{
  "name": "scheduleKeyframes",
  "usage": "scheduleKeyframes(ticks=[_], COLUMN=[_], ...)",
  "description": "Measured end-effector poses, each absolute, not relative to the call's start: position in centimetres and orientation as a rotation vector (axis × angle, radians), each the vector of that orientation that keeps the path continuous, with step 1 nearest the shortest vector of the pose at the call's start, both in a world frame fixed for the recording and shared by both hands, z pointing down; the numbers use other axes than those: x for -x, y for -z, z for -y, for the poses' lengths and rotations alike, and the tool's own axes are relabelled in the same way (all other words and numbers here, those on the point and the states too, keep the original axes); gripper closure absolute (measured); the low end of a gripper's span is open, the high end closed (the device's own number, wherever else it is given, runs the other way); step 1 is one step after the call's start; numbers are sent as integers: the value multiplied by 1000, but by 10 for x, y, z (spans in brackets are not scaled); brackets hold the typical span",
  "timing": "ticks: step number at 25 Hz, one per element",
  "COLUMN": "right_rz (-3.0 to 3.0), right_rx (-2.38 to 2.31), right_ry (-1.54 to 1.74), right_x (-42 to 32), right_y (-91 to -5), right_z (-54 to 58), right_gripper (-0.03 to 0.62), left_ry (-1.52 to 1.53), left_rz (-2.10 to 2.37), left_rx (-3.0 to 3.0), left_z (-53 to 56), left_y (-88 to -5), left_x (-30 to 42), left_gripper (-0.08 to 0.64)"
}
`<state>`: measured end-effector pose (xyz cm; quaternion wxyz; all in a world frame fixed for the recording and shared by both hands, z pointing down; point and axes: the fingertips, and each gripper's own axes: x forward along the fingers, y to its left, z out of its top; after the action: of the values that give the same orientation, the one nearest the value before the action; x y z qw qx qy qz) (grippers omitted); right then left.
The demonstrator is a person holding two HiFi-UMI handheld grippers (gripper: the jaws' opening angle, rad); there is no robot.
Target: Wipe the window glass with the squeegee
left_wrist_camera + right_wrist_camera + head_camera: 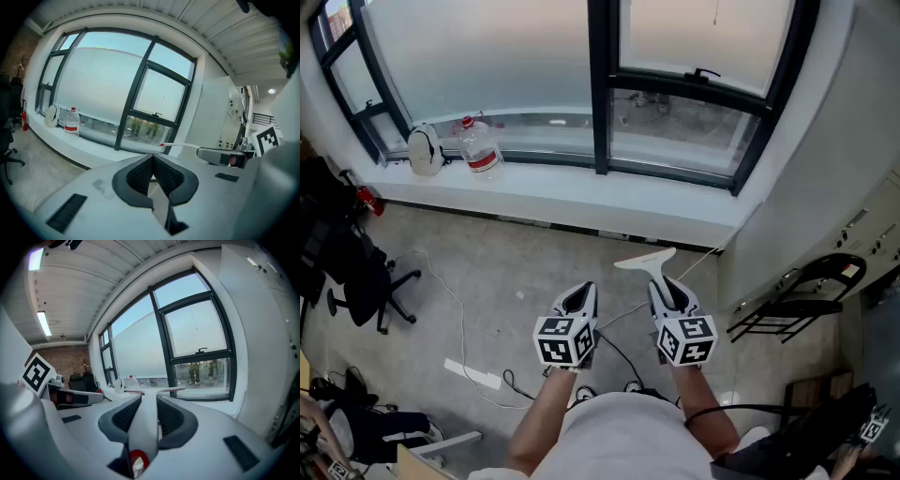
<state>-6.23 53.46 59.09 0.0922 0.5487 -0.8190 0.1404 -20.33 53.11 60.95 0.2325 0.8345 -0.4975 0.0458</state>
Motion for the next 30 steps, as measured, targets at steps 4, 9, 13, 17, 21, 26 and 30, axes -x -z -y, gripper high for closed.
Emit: scheduleKeyframes(ticks=[4, 9, 13, 17, 21, 26, 30], right_rz=[2445, 2441, 2448, 2475, 2460, 2443, 2447], right_rx=[-1608, -1608, -1611, -1632, -1638, -1648, -1639], right_ry=[-391, -381, -384, -420, -399, -406, -414], right_x=[64, 58, 60, 59, 57, 57, 54], right_y=[-586, -586, -587, -584, -584, -585, -585], right_z=[-535, -536, -537, -537, -535, -538, -534], right_gripper=[508, 508, 508, 508, 508, 508, 508], left_ry=[-120, -129, -125, -122, -127, -123, -107], left_rz=[1362, 1364, 1371, 1374, 1383, 1376, 1384], left_rx=[-2290, -2297, -2297, -2298, -2302, -2296, -2294], left_z=[-533, -533, -533, -535, -533, -535, -528], left_y=[-608, -608, -607, -606, -605, -603, -599], left_x=[197, 190, 194, 193, 194, 199, 200], left_gripper=[560, 560, 560, 560, 560, 560, 560])
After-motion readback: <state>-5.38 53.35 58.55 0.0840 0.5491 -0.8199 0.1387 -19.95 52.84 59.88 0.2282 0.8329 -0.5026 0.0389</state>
